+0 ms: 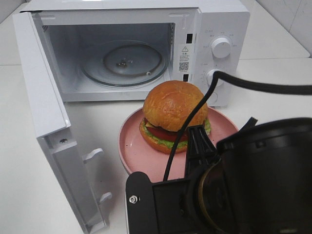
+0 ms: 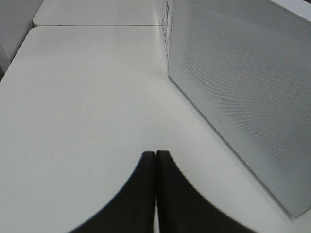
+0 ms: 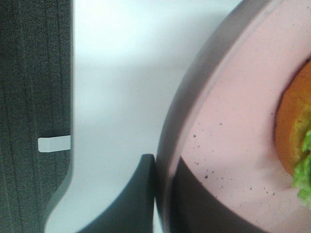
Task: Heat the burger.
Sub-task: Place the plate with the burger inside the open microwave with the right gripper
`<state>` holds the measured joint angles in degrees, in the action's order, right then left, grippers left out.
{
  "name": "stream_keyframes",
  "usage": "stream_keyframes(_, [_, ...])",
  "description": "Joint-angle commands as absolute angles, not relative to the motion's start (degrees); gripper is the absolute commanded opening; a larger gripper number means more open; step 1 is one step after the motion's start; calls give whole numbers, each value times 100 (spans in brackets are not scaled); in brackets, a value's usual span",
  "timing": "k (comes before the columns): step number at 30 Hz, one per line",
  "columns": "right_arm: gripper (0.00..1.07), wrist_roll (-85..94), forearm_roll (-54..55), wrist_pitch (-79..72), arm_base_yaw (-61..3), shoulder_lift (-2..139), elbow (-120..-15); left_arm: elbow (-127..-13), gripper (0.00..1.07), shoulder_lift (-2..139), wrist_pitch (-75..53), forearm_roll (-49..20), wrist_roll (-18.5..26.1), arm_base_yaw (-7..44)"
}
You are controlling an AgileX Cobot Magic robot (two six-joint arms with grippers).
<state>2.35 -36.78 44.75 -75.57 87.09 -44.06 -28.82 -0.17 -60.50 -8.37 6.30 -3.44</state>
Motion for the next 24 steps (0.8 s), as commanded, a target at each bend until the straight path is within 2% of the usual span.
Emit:
stream_keyframes(1, [0,304,-4114,4452,-7580,8652,-4423,-2865,0,-138,-5959,-854,613,-367])
stream_keyframes(24, [0,1014,-4051,3426,-7443,8652,-4423,-2865,0,-138,-5959,-854,613,-367])
